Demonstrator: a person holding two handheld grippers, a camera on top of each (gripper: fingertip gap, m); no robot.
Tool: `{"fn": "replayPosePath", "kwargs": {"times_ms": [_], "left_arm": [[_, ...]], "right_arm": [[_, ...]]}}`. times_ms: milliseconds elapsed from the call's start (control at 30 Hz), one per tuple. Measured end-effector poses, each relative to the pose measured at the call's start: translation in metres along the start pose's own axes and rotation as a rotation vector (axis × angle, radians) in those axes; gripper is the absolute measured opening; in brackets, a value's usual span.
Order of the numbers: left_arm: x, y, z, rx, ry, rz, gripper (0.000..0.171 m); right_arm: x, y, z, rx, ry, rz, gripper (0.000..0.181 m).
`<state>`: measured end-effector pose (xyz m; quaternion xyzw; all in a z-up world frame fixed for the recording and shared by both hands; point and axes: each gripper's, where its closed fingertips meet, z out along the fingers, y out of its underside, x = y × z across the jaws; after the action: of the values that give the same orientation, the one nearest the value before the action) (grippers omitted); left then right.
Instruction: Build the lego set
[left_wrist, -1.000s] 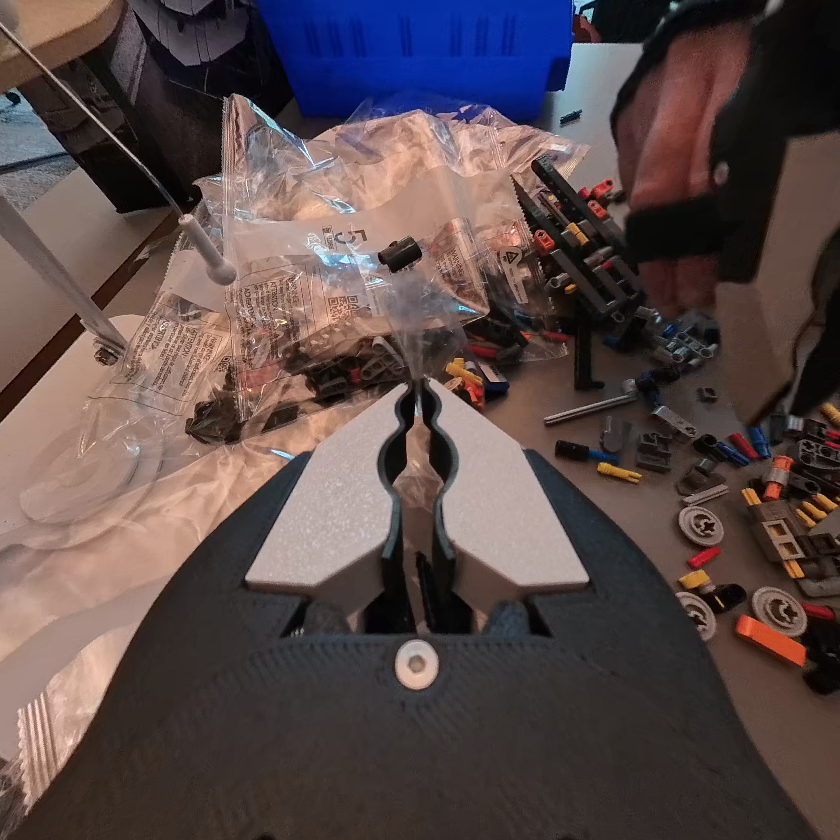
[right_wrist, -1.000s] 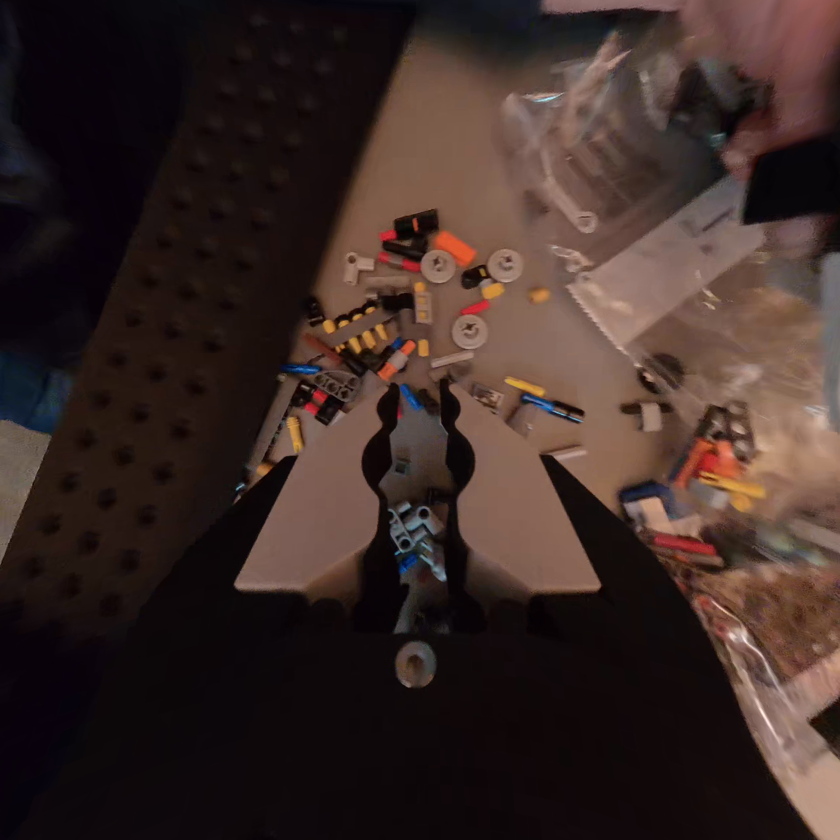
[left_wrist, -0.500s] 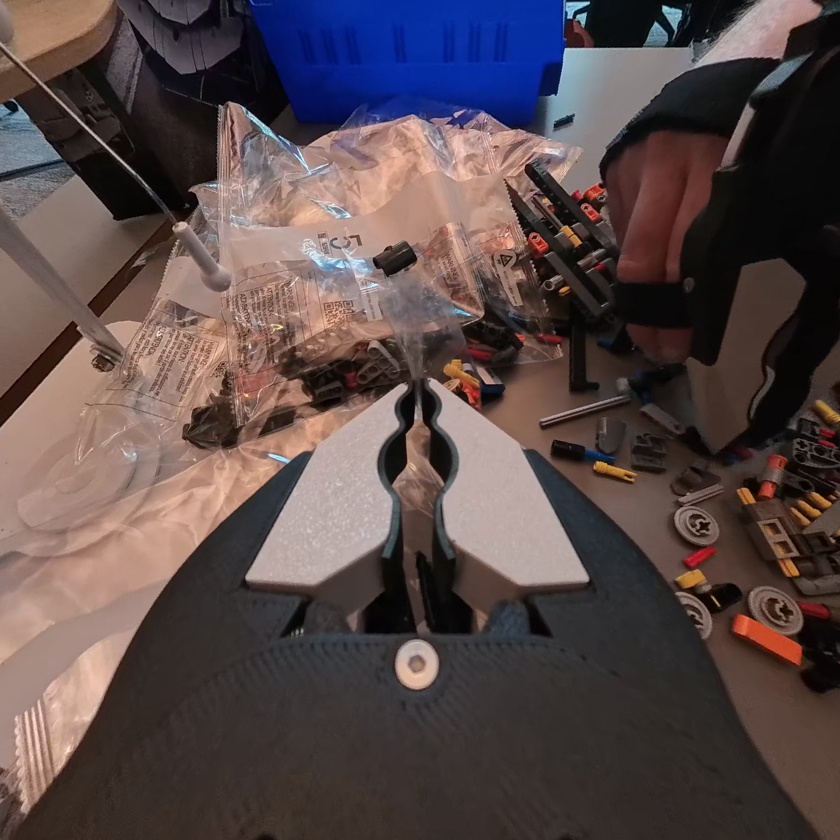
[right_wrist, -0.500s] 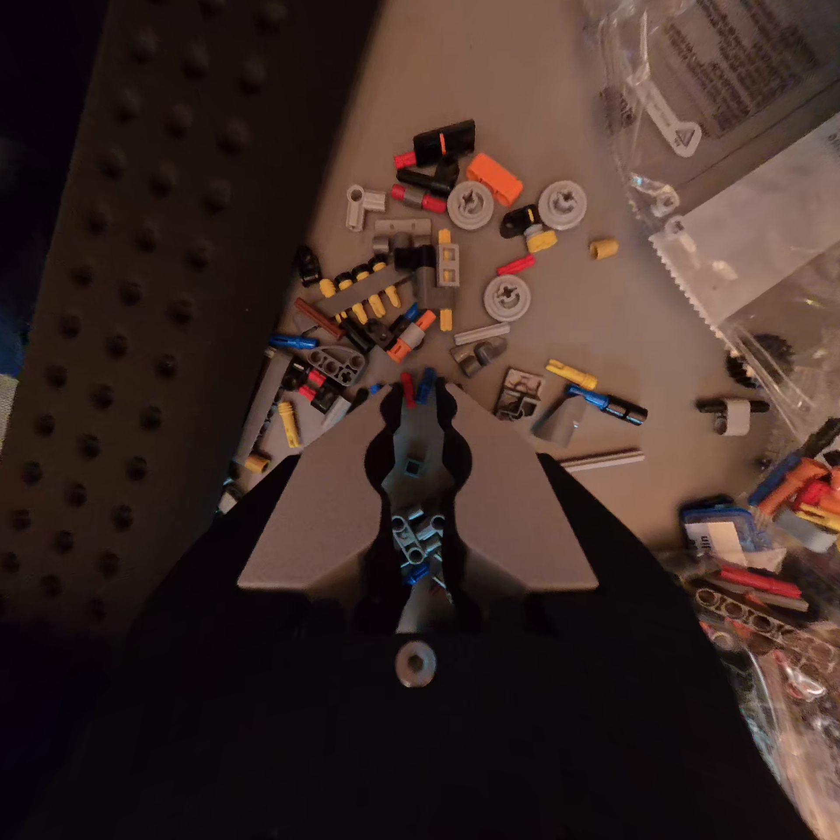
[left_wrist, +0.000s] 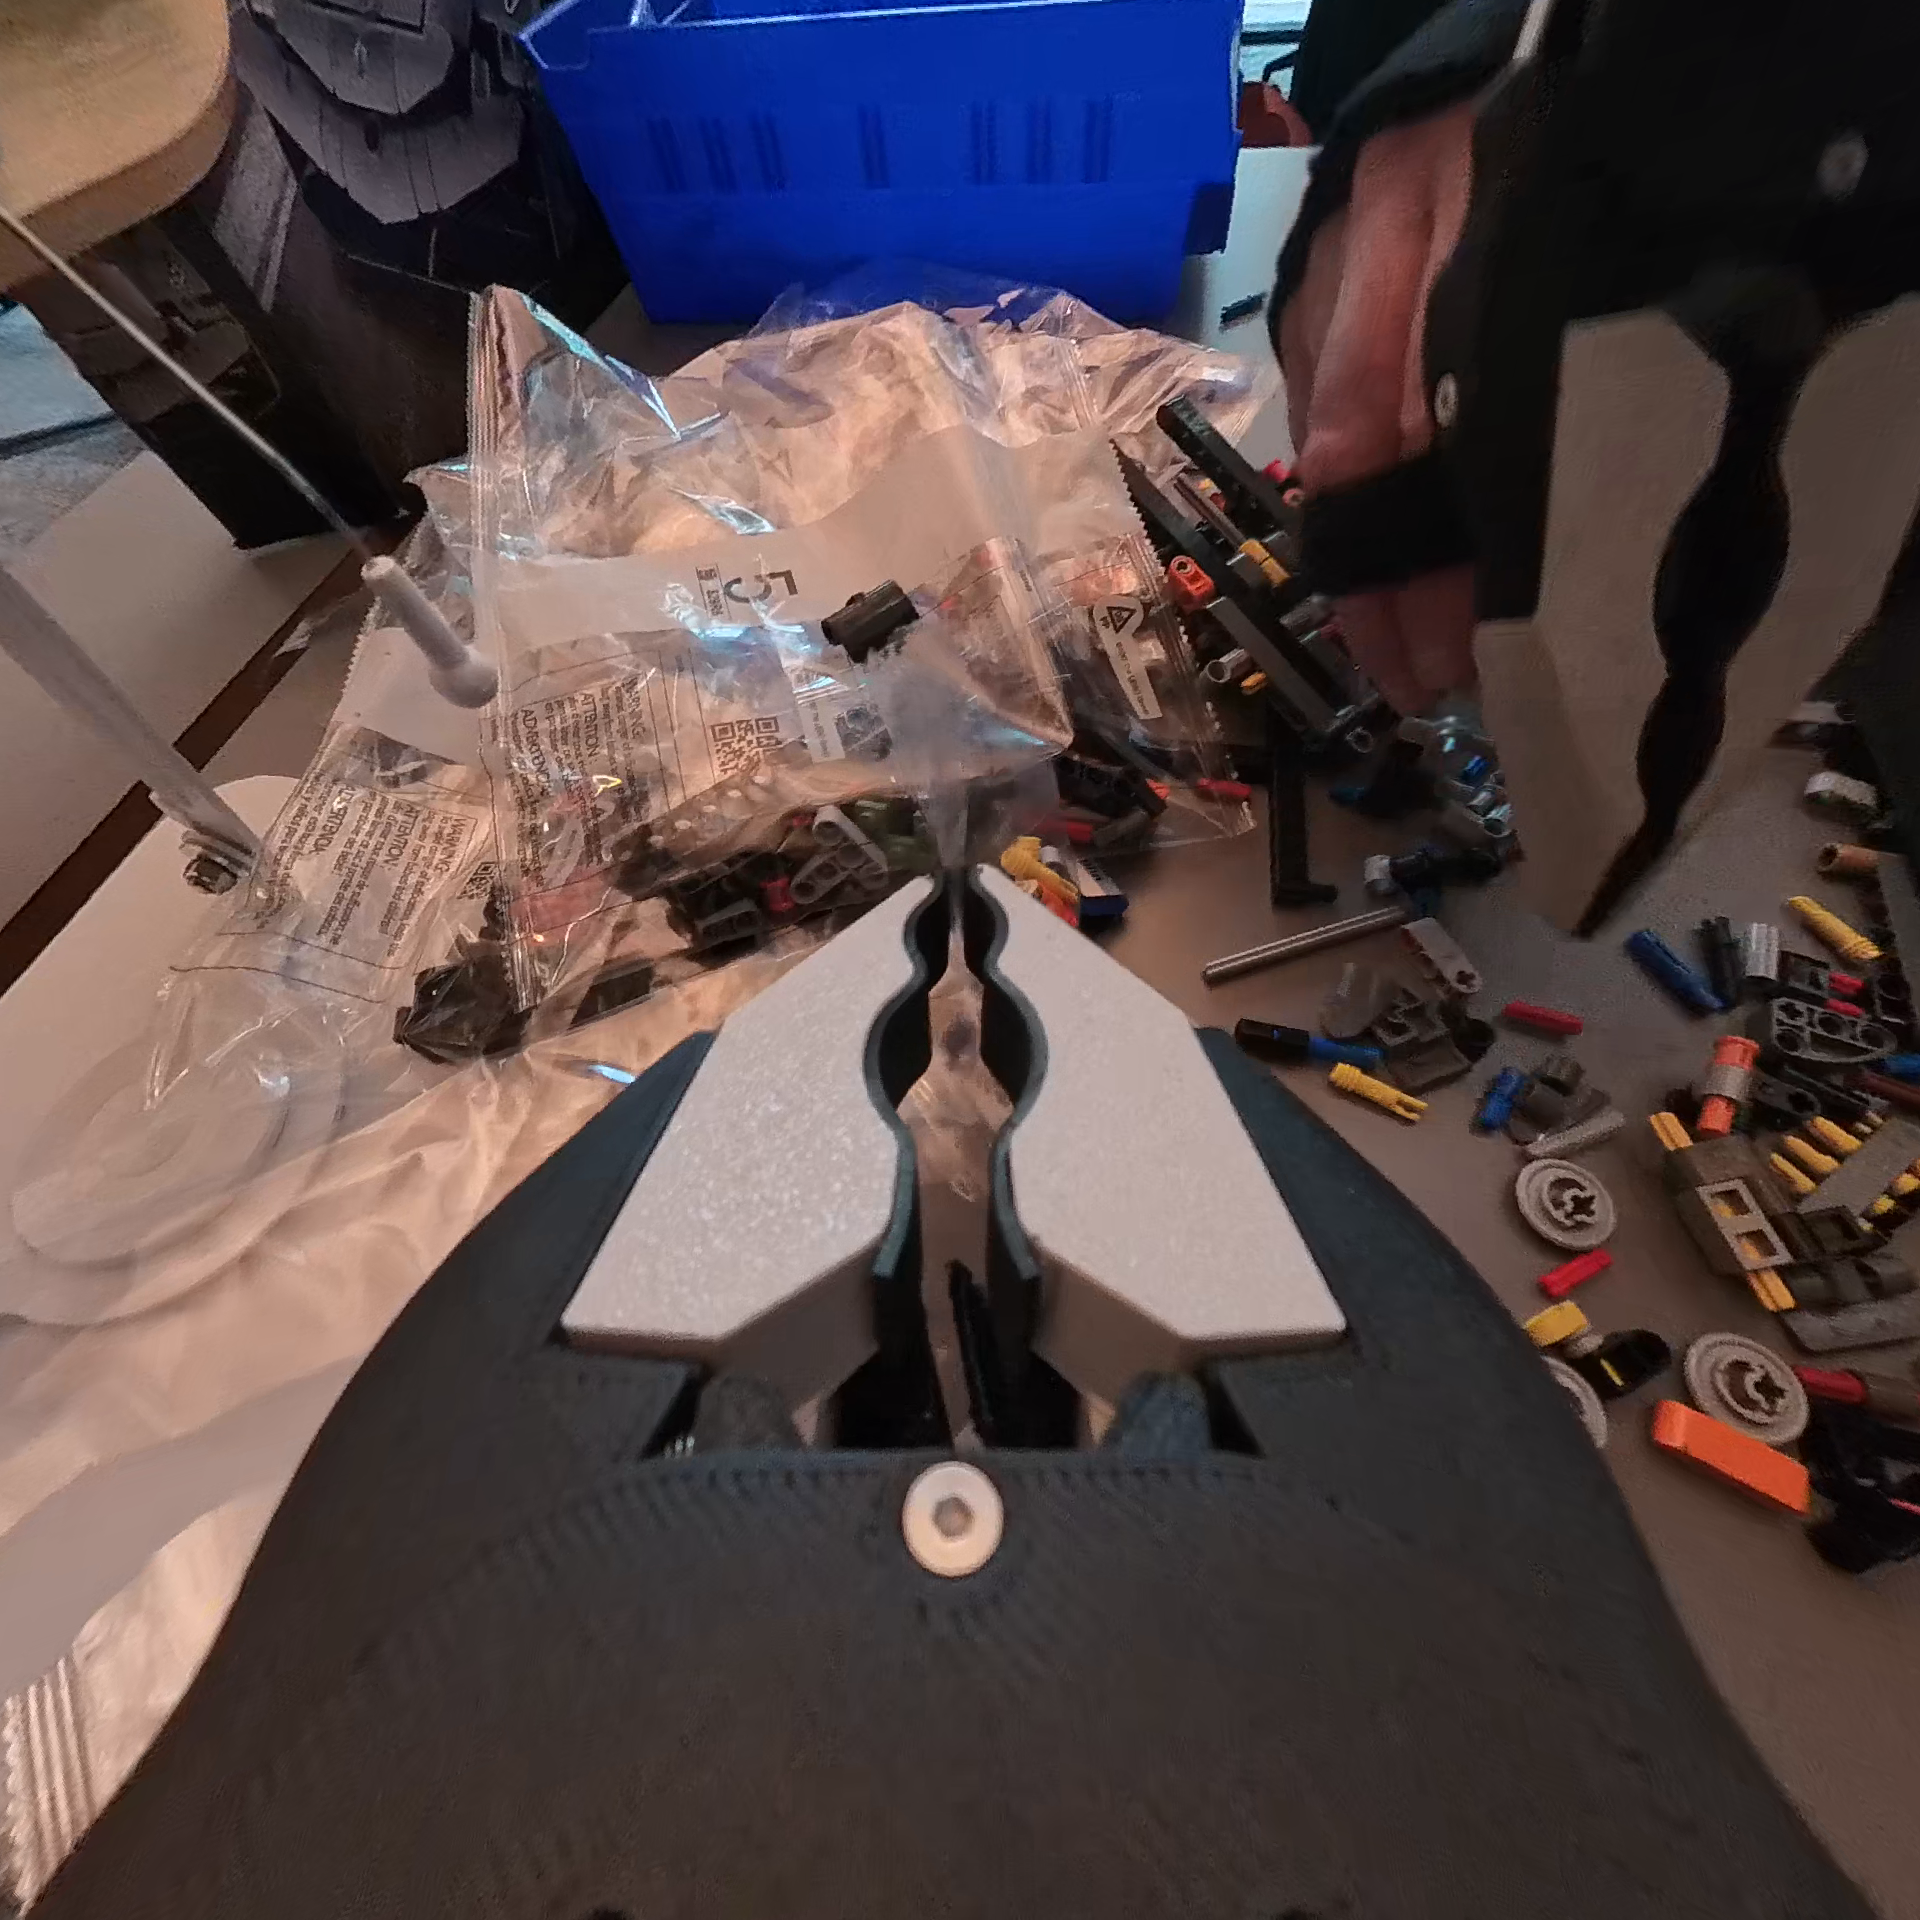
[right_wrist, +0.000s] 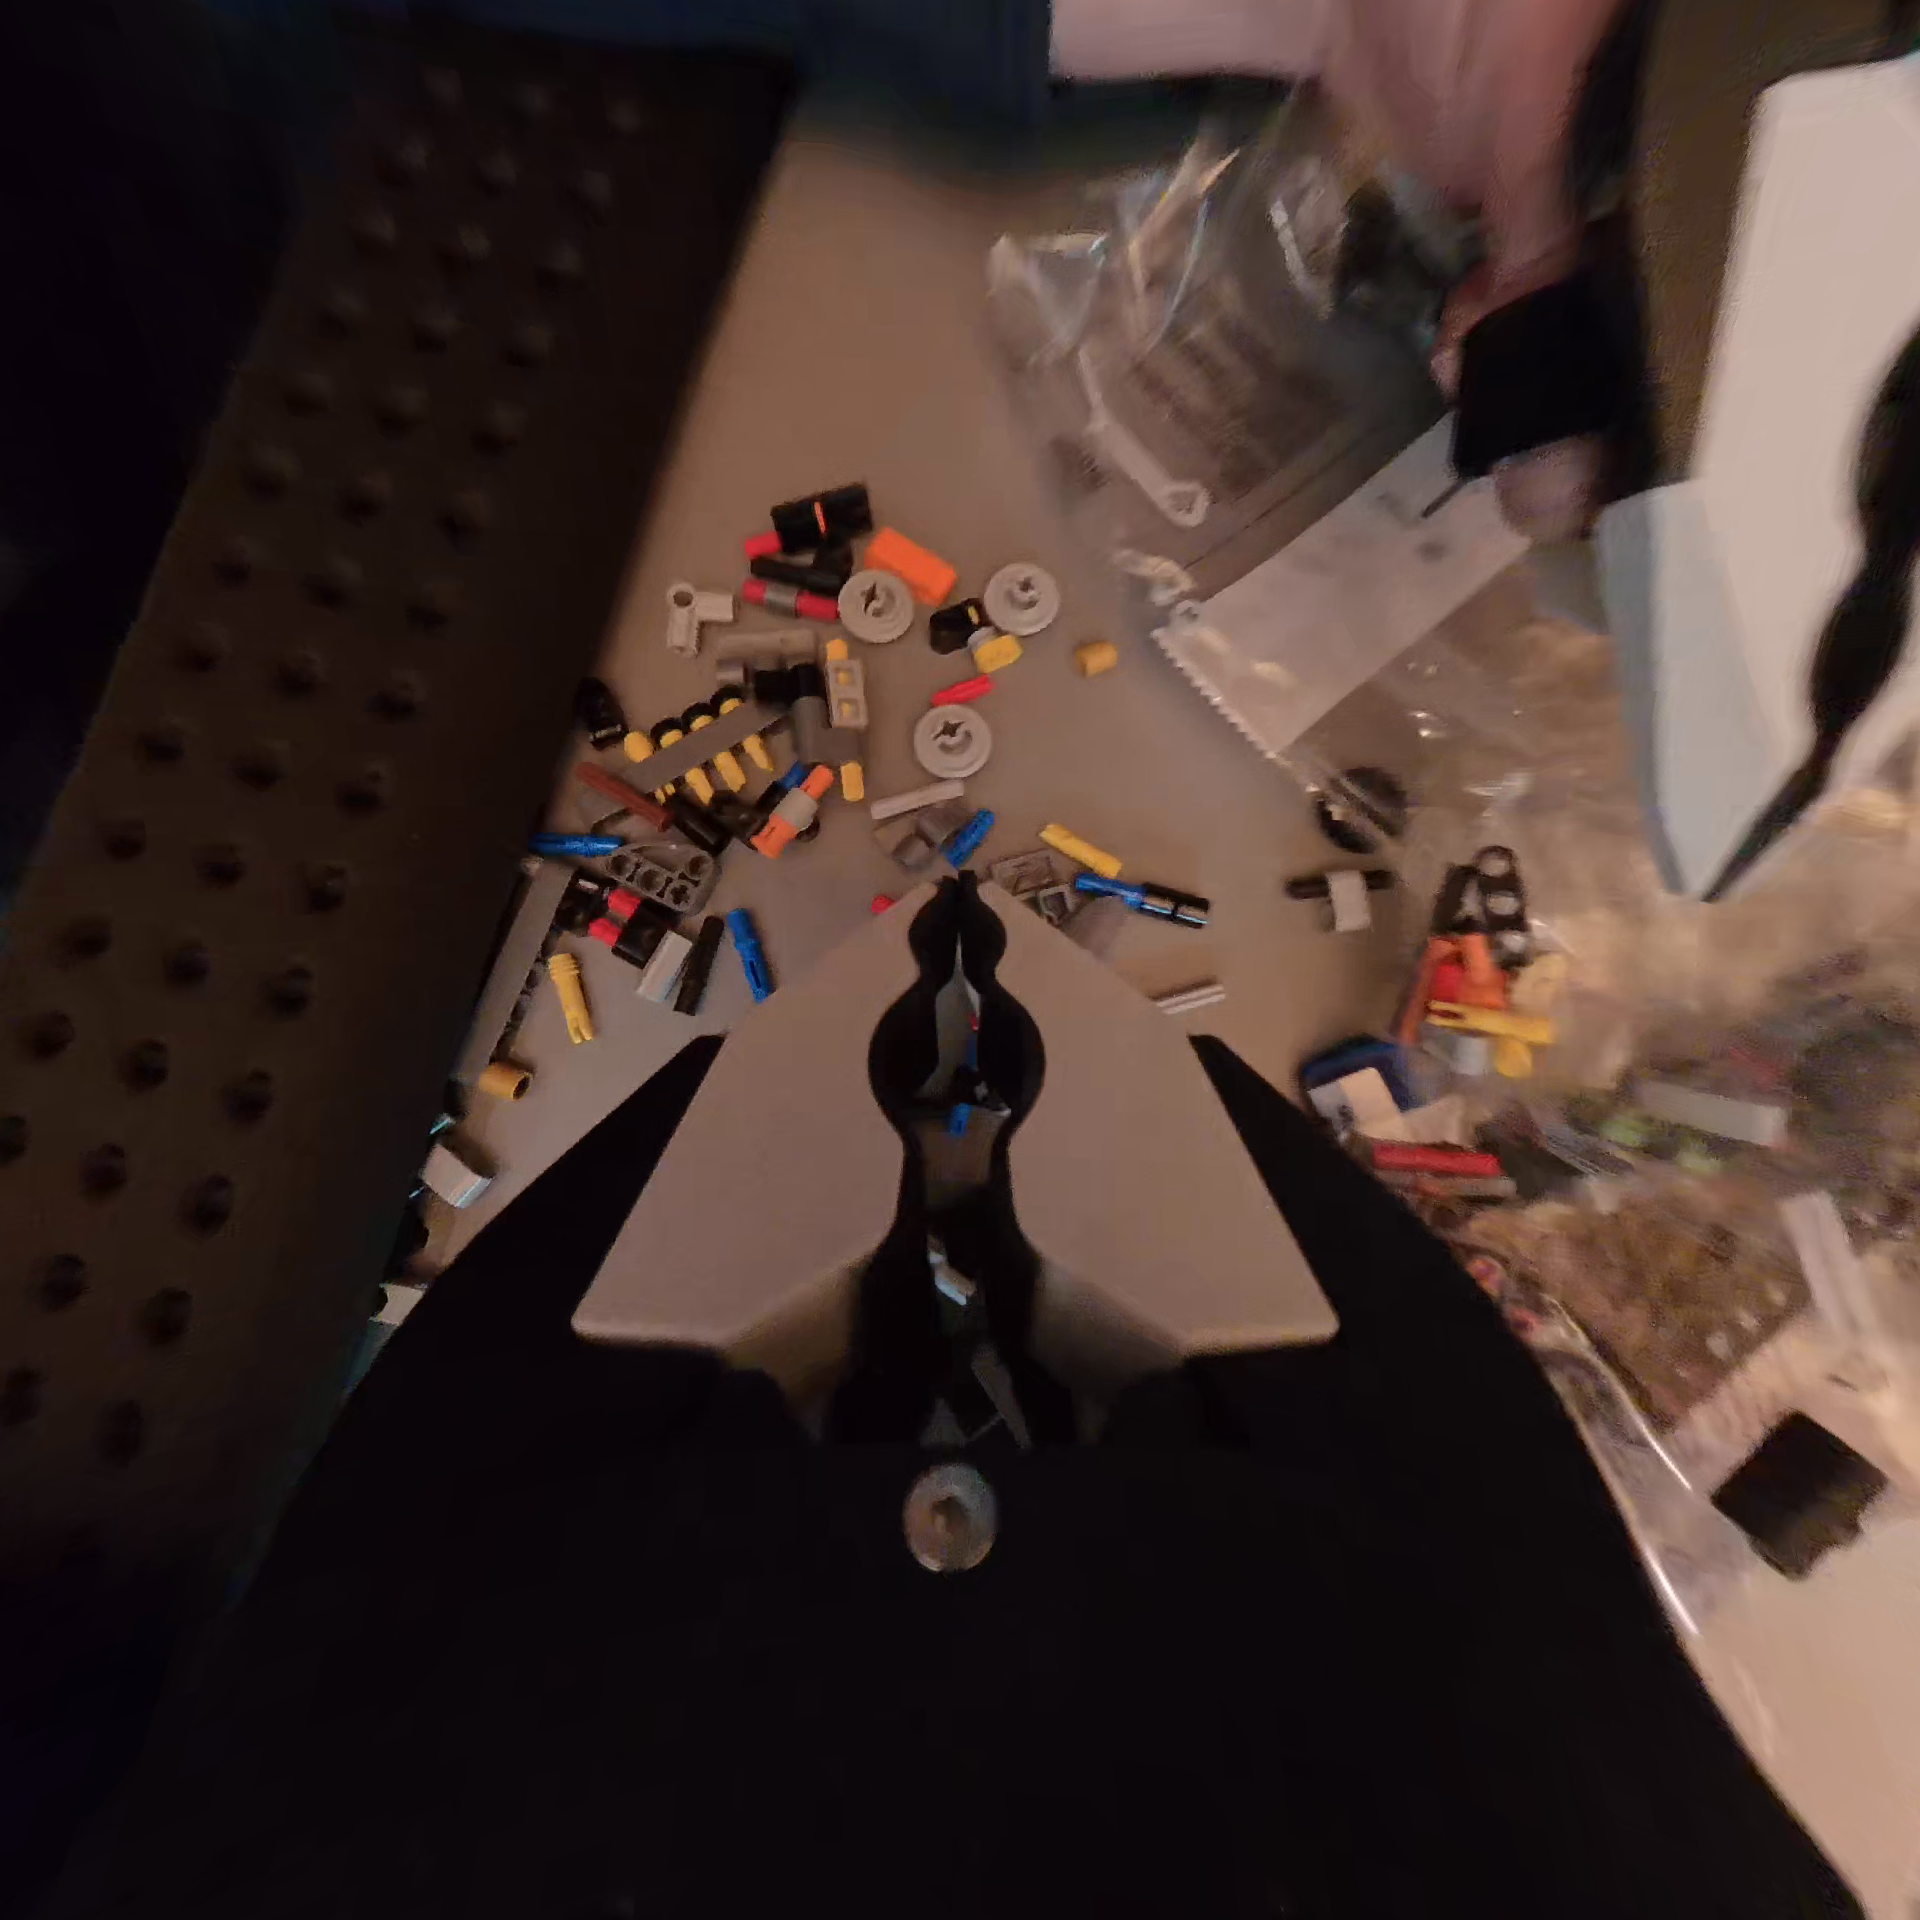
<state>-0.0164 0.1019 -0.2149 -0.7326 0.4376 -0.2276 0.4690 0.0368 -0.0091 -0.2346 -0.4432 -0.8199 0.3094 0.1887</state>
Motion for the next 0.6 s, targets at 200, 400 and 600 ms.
{"fn": "replayPosePath", "kwargs": {"times_ms": [200,400,600], "left_arm": [[0.002,0.001,0.002,-0.003,0.01,0.003,0.0],[0.003,0.001,0.002,-0.004,0.013,0.002,0.0],[0.003,0.002,0.003,-0.006,0.015,0.003,0.0]], "right_arm": [[0.007,0.01,-0.005,-0.012,0.034,0.031,0.0],[-0.016,0.016,0.014,-0.105,-0.078,0.02,0.011],[-0.015,0.024,0.032,-0.174,-0.07,-0.005,0.012]]}}
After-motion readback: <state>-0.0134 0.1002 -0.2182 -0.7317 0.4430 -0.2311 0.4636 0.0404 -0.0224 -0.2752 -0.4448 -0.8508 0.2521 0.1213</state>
